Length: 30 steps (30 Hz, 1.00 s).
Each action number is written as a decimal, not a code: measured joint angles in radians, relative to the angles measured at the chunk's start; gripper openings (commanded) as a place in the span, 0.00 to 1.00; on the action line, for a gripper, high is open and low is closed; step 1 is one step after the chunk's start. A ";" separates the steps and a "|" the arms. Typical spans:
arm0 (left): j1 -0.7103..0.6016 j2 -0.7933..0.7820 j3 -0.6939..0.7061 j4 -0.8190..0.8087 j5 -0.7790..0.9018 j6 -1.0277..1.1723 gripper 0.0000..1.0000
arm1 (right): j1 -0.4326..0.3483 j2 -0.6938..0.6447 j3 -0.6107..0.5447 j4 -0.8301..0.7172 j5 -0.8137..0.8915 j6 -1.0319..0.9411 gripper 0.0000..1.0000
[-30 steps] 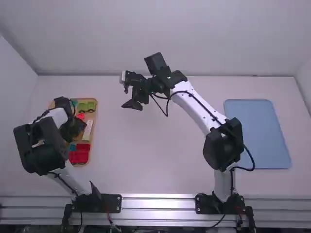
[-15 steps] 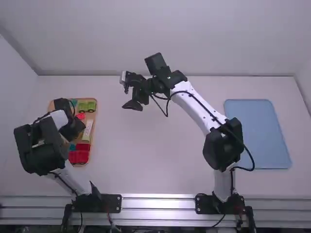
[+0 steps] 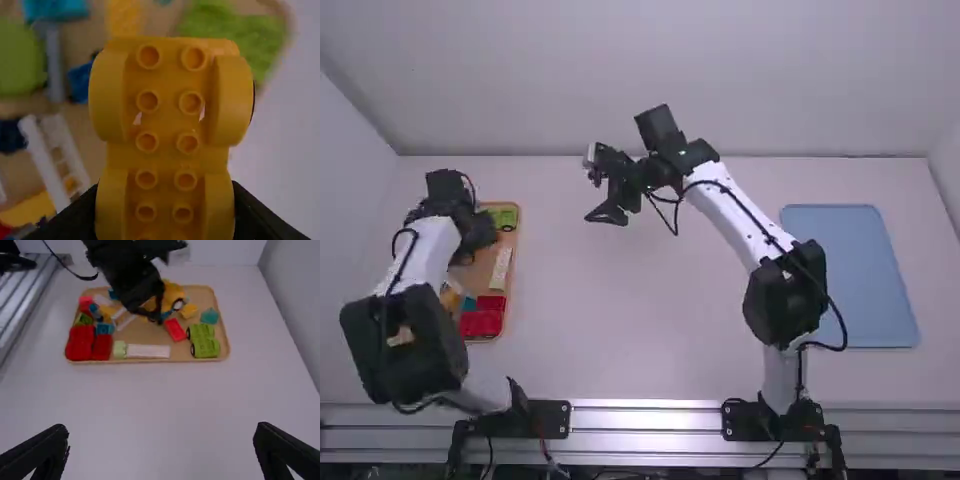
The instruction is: Assemble lego blocks to make yellow taxi
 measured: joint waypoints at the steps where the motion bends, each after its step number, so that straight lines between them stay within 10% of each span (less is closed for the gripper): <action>1: -0.051 -0.010 0.000 0.004 0.030 0.059 0.29 | -0.014 0.000 0.000 -0.033 -0.028 -0.030 0.99; 21: -0.752 0.107 -0.102 0.080 0.273 0.735 0.36 | -0.266 -0.197 0.001 -0.693 -0.329 -0.602 0.98; 30: -0.862 0.174 -0.106 0.106 0.195 0.899 0.50 | -0.395 -0.197 -0.125 -0.727 -0.481 -0.872 0.99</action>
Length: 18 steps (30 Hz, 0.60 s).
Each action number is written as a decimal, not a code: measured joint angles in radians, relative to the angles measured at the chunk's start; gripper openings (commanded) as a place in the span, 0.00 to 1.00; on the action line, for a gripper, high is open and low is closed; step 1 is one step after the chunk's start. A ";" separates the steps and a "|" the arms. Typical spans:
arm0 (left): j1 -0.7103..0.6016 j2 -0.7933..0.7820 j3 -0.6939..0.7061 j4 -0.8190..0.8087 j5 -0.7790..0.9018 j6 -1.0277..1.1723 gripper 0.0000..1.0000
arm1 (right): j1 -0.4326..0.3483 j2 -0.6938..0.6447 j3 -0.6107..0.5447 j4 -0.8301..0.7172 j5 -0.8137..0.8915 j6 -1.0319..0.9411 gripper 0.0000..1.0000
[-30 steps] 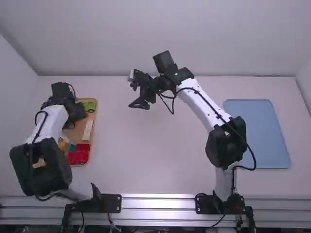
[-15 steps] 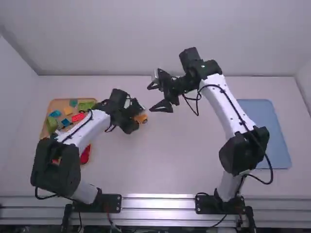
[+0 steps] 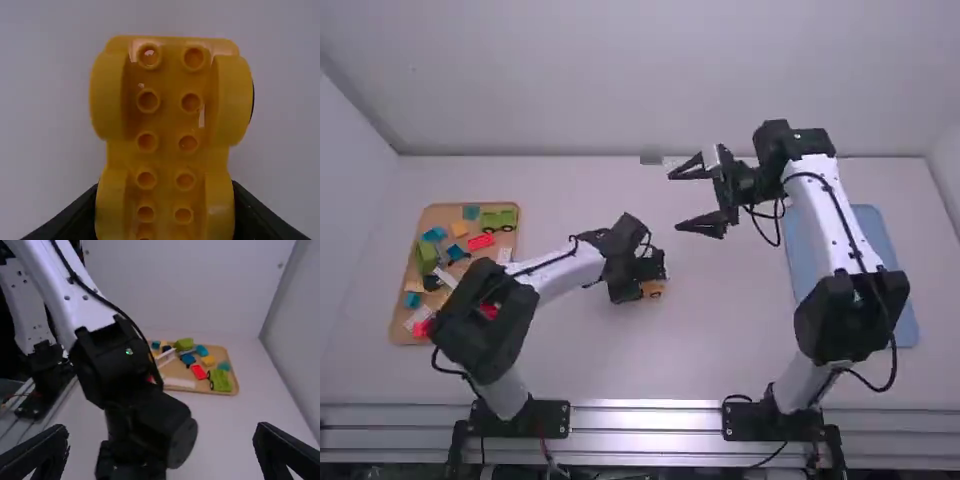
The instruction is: Assemble lego blocks to make yellow taxi
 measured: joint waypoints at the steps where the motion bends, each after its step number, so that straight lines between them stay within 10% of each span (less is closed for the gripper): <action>1: -0.001 0.000 0.000 0.000 0.000 0.021 0.51 | -0.004 0.000 -0.010 0.012 -0.005 -0.011 0.98; 7: -0.001 0.034 0.000 0.017 -0.002 0.104 0.54 | -0.012 0.000 -0.019 0.032 -0.015 -0.043 0.98; 13: -0.001 0.081 -0.001 0.030 -0.011 0.117 0.99 | 0.001 0.000 -0.020 0.224 0.014 0.091 0.98; 18: -0.001 0.081 -0.001 0.051 -0.031 0.092 0.99 | 0.053 0.000 -0.024 0.476 0.123 0.346 0.99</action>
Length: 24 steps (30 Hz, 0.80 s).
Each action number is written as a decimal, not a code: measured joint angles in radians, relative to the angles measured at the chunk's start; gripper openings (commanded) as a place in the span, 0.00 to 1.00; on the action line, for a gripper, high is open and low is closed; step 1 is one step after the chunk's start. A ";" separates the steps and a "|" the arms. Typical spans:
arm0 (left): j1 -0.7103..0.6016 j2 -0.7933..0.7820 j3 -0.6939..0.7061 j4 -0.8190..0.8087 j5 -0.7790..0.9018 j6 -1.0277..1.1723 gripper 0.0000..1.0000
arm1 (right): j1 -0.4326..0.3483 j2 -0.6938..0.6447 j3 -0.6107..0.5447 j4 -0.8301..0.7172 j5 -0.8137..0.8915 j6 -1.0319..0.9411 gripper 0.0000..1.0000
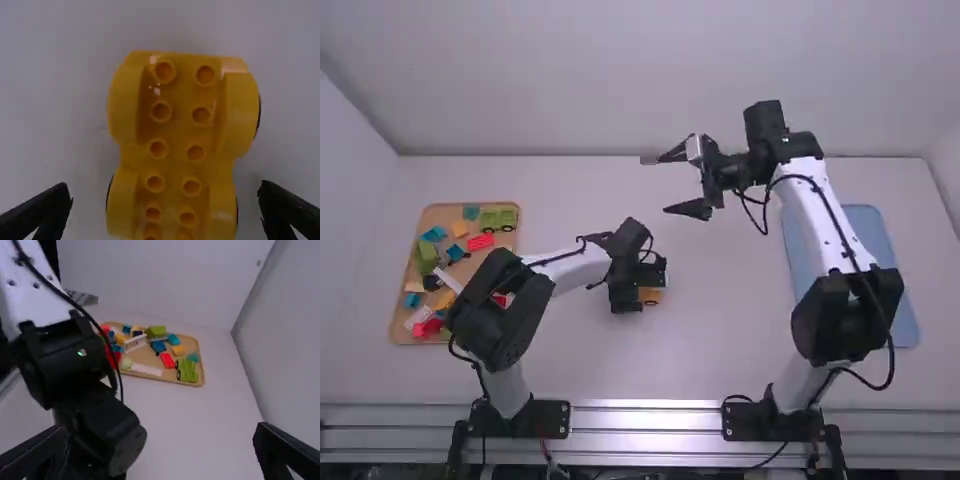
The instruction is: Assemble lego blocks to make yellow taxi
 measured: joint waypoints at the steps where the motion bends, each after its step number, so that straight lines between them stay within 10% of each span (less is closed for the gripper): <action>1: 0.000 0.000 0.000 0.000 -0.017 -0.019 0.99 | 0.016 0.000 0.000 0.051 0.029 0.061 0.98; 11: 0.101 -0.169 0.004 -0.026 -0.093 -0.203 0.99 | 0.123 -0.036 -0.001 0.128 0.208 0.318 0.98; 24: 0.580 -0.533 -0.092 -0.053 0.020 -0.505 0.99 | 0.209 -0.084 -0.135 0.493 0.232 0.513 0.99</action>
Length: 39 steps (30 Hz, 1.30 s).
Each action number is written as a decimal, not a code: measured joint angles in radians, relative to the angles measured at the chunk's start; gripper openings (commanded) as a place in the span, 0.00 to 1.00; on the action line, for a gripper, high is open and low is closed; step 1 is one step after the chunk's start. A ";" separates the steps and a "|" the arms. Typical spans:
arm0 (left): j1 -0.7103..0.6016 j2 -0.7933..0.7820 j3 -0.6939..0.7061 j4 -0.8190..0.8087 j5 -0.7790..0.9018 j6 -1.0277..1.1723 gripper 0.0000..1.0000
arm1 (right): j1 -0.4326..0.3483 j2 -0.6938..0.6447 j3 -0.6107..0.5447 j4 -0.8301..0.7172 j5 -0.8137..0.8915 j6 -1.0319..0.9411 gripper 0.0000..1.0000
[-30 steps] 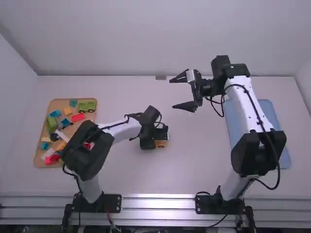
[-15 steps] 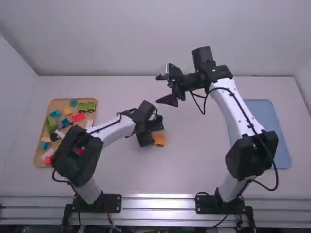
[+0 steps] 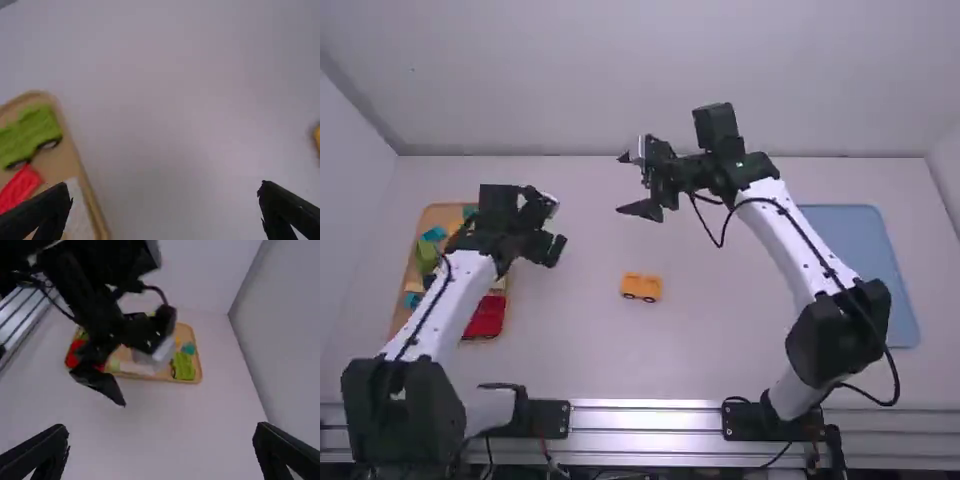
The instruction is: Assemble lego blocks to make yellow taxi
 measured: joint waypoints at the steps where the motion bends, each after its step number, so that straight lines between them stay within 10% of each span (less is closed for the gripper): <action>1: 0.028 -0.034 -0.002 0.000 -0.026 -0.071 0.99 | 0.000 0.000 0.000 0.034 0.000 0.043 0.99; 13: 0.181 -0.182 -0.002 -0.090 -0.408 -0.702 0.99 | 0.135 0.061 -0.006 0.093 0.020 0.171 0.99; 22: 0.336 -0.182 -0.002 -0.250 -0.520 -0.988 0.99 | 0.086 0.063 -0.007 0.140 0.052 0.192 0.99; 32: 0.779 -0.151 -0.002 -0.201 -0.312 -1.011 0.98 | 0.061 0.063 -0.007 0.180 0.052 0.280 0.99; 39: 0.839 -0.084 0.000 -0.103 -0.160 -0.979 0.94 | 0.128 0.063 -0.007 0.252 0.061 0.283 0.99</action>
